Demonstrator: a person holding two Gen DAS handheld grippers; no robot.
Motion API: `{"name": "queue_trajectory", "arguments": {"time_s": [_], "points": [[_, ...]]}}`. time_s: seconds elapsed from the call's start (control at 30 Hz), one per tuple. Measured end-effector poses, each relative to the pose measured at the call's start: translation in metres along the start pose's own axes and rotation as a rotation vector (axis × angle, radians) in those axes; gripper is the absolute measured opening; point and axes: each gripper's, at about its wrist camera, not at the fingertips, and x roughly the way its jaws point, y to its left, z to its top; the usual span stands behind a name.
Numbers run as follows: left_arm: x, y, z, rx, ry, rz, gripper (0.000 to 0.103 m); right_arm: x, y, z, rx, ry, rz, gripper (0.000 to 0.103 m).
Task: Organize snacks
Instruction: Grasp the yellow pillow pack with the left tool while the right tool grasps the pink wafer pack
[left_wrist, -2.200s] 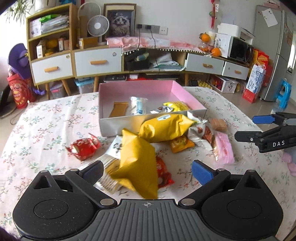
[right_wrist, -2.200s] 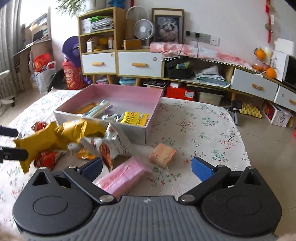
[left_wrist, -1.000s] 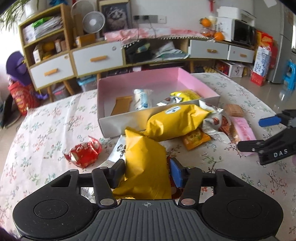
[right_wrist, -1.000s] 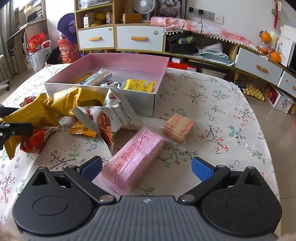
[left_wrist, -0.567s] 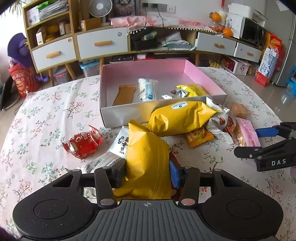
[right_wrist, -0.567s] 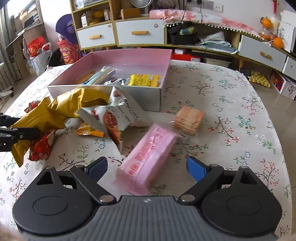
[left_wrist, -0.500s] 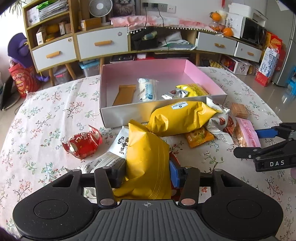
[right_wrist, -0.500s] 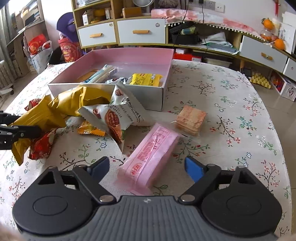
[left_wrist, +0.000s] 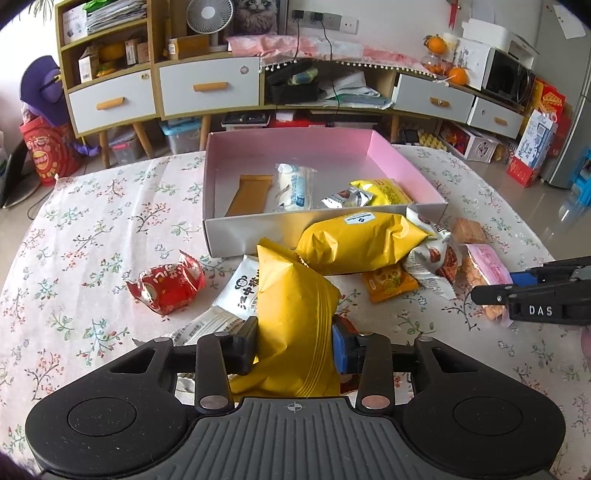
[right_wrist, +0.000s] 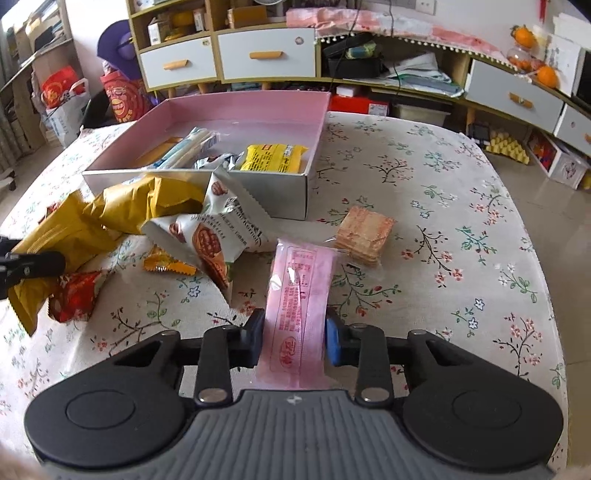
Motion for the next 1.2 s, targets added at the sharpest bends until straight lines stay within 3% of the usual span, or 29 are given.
{"name": "queue_trajectory", "arguments": {"time_s": [0.37, 0.73, 1.07, 1.2], "points": [[-0.015, 0.005, 0.006, -0.043, -0.009, -0.047, 0.036, -0.015, -0.005, 0.014, 0.077, -0.012, 0.011, 0.029], [-0.036, 0.011, 0.024, -0.089, -0.095, -0.072, 0.037, -0.026, -0.015, 0.039, 0.207, -0.061, 0.027, 0.029], [-0.016, 0.028, 0.054, -0.22, -0.142, -0.078, 0.037, -0.009, 0.008, 0.068, 0.234, -0.138, 0.126, 0.029], [0.005, 0.029, 0.073, -0.223, -0.142, -0.067, 0.037, 0.005, 0.015, 0.078, 0.246, -0.149, 0.149, 0.029]]}}
